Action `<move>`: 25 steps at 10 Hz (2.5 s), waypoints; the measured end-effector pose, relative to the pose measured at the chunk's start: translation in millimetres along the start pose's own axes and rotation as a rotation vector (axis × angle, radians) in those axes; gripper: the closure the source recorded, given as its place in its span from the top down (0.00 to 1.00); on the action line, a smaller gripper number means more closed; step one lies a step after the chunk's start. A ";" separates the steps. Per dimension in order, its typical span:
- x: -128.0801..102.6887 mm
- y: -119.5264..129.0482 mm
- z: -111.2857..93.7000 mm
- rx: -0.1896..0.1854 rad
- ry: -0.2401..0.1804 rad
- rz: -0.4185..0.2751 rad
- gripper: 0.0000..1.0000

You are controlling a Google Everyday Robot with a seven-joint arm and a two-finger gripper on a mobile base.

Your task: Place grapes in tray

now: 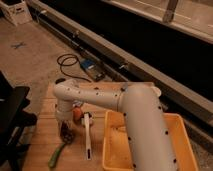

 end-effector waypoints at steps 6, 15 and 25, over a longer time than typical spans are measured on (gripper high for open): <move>-3.1 -32.4 -28.4 0.038 0.095 -0.069 0.00; -53.6 27.7 -188.7 0.049 0.439 0.246 0.00; -227.2 240.9 -209.8 0.107 0.386 0.952 0.00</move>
